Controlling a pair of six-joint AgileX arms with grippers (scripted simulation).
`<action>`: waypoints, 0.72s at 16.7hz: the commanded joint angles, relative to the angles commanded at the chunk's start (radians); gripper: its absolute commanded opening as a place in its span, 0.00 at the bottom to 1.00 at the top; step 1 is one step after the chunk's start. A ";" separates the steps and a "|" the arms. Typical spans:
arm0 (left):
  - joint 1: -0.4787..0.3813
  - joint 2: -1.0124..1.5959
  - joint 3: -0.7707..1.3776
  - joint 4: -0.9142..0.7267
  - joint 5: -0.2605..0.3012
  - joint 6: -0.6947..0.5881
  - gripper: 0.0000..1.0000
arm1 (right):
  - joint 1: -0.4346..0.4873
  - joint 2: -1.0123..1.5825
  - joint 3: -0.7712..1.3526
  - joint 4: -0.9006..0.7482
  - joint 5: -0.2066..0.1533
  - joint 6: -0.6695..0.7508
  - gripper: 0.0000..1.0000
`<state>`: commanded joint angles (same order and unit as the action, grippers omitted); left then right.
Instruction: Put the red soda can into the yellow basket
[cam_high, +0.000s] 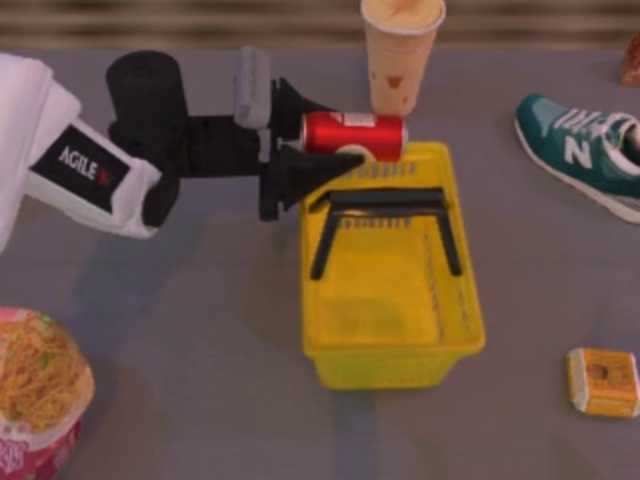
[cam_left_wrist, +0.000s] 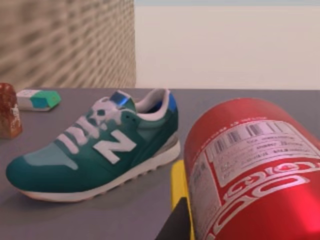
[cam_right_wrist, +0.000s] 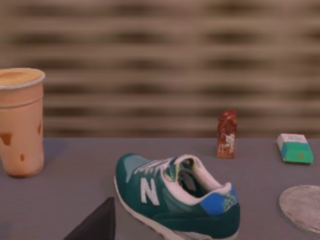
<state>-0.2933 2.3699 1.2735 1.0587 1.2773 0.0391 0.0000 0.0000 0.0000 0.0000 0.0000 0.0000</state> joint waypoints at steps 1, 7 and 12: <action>0.000 0.000 0.000 0.000 0.000 0.000 0.38 | 0.000 0.000 0.000 0.000 0.000 0.000 1.00; 0.000 0.000 0.000 0.000 0.000 0.000 0.83 | 0.000 0.000 0.000 0.000 0.000 0.000 1.00; 0.000 0.000 0.000 0.000 0.000 0.000 1.00 | 0.000 0.000 0.000 0.000 0.000 0.000 1.00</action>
<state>-0.2933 2.3699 1.2735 1.0587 1.2773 0.0391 0.0000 0.0000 0.0000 0.0000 0.0000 0.0000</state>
